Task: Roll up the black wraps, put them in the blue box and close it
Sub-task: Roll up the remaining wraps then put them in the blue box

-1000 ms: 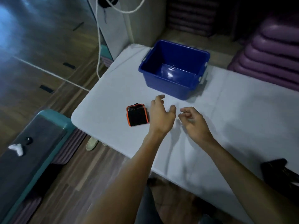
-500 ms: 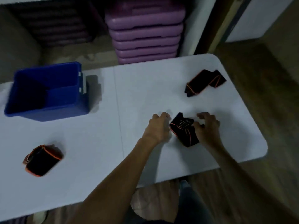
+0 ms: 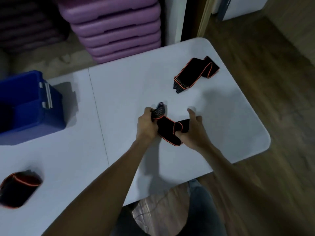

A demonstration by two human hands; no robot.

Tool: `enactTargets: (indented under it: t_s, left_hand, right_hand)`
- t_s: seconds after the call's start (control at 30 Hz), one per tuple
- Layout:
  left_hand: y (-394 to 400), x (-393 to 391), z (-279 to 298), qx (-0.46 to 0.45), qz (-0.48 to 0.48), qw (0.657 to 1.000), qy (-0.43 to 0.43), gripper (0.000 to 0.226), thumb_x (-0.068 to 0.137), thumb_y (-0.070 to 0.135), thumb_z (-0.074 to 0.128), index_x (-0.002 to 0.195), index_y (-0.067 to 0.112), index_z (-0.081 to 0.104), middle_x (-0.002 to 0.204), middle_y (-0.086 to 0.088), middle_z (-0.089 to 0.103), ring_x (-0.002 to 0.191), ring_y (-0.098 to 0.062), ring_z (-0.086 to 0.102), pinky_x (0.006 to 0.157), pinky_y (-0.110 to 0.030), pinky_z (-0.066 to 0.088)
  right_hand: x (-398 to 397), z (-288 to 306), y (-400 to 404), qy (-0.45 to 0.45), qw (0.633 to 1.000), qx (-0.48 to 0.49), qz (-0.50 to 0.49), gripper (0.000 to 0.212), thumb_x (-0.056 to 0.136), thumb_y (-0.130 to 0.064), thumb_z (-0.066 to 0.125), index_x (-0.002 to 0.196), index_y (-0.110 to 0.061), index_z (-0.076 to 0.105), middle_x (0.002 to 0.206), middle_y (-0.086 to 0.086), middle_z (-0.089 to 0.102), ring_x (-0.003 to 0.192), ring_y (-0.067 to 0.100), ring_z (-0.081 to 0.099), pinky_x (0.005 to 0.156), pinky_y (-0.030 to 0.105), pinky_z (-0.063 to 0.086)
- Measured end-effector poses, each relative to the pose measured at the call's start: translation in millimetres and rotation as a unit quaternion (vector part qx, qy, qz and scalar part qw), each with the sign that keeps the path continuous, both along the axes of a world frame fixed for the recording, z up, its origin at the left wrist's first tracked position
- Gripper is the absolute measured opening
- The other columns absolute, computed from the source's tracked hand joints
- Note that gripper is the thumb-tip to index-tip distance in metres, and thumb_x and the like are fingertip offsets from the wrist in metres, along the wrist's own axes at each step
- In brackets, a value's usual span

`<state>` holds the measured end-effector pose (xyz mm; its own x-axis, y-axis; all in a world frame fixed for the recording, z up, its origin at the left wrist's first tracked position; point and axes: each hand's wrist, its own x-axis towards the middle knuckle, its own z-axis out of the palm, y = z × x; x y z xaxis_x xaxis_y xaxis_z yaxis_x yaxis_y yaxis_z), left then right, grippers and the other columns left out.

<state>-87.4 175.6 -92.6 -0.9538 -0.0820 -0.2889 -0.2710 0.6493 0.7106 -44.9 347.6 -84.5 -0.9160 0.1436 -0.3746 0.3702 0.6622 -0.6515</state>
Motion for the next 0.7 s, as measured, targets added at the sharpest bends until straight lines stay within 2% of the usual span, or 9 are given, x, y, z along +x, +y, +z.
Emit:
enactTargets:
  t_s: [0.07,0.13,0.23,0.3,0.4,0.47,0.57,0.63,0.7]
  left_hand:
    - [-9.9,-12.4,2.5,0.048,0.096,0.994,-0.014,0.030,0.092,0.003,0.058,0.121,0.002,0.049,0.098,-0.012,0.064,0.086,-0.024,0.059,0.069,-0.020,0.039]
    - [-19.7,-28.9,2.0,0.075,0.173,0.982,-0.031,0.029,0.093,0.009,0.061,0.119,0.003,0.050,0.107,-0.012,0.064,0.093,-0.025,0.060,0.076,-0.025,0.044]
    - [-37.0,-53.5,5.4,0.184,0.289,0.938,-0.042,0.034,0.090,0.017,0.069,0.116,0.013,0.048,0.115,-0.012,0.066,0.106,-0.029,0.066,0.095,-0.040,0.055]
    - [-48.1,-62.0,10.9,0.232,0.320,0.918,-0.022,0.045,0.089,0.016,0.071,0.124,0.016,0.043,0.116,-0.007,0.061,0.107,-0.025,0.064,0.100,-0.037,0.052]
    - [-53.9,-49.3,15.2,0.124,0.257,0.958,0.021,0.060,0.088,0.008,0.069,0.140,0.016,0.040,0.123,-0.002,0.042,0.101,-0.017,0.053,0.094,-0.027,0.046]
    - [-52.9,-27.4,8.7,0.028,0.151,0.985,0.074,0.053,0.085,0.002,0.065,0.134,0.018,0.050,0.123,-0.004,0.040,0.103,-0.018,0.051,0.095,-0.031,0.047]
    - [-53.2,1.6,-12.3,-0.073,-0.015,0.994,0.079,0.050,0.089,0.011,0.064,0.135,0.027,0.054,0.138,-0.004,0.045,0.122,-0.024,0.046,0.099,-0.044,0.045]
    - [-55.3,11.3,-18.9,-0.120,-0.066,0.990,0.029,0.049,0.096,0.025,0.060,0.143,0.034,0.048,0.154,0.004,0.037,0.138,-0.024,0.034,0.106,-0.046,0.037]
    - [-59.4,12.2,-18.8,-0.179,-0.110,0.978,-0.001,0.050,0.099,0.042,0.051,0.148,0.037,0.041,0.163,0.009,0.024,0.148,-0.022,0.021,0.111,-0.049,0.027]
  right_hand:
    - [-6.8,1.4,-10.0,0.053,0.995,-0.082,-0.032,0.081,0.074,-0.019,0.074,0.145,-0.025,0.034,0.128,0.006,0.035,0.109,0.027,0.054,0.083,0.020,0.052]
    - [-11.9,2.1,-21.0,0.099,0.987,-0.120,-0.039,0.066,0.070,-0.017,0.080,0.129,-0.025,0.051,0.124,0.004,0.035,0.100,0.018,0.058,0.076,0.003,0.045]
    - [-14.8,-0.2,-37.3,0.152,0.978,-0.142,-0.020,0.050,0.059,-0.016,0.090,0.100,-0.018,0.061,0.117,0.006,0.040,0.090,0.011,0.059,0.081,0.006,0.045]
    - [-17.2,-1.7,-45.3,0.150,0.978,-0.147,0.013,0.048,0.056,-0.016,0.092,0.091,-0.015,0.060,0.111,0.007,0.043,0.085,0.005,0.055,0.079,0.008,0.045]
    - [-18.7,-6.3,-55.7,0.177,0.979,-0.083,0.062,0.047,0.060,-0.030,0.091,0.087,-0.015,0.056,0.093,0.001,0.054,0.078,0.008,0.051,0.083,0.024,0.045]
    - [-18.3,-12.7,-64.7,0.232,0.968,0.048,0.087,0.047,0.066,-0.049,0.083,0.086,-0.017,0.054,0.081,-0.006,0.057,0.078,0.017,0.057,0.108,0.043,0.036]
    - [-17.2,-16.7,-76.1,0.260,0.959,0.081,0.076,0.045,0.070,-0.043,0.081,0.088,-0.018,0.049,0.079,-0.006,0.058,0.077,0.021,0.064,0.124,0.033,0.005]
    - [-14.0,-19.1,-77.9,0.230,0.968,0.058,0.082,0.050,0.067,-0.040,0.084,0.090,-0.017,0.046,0.085,-0.005,0.058,0.085,0.020,0.063,0.123,0.031,0.005]
    - [-9.1,-21.8,-74.5,0.217,0.969,0.050,0.104,0.061,0.060,-0.047,0.086,0.092,-0.014,0.046,0.089,-0.004,0.056,0.090,0.016,0.058,0.122,0.041,0.014]
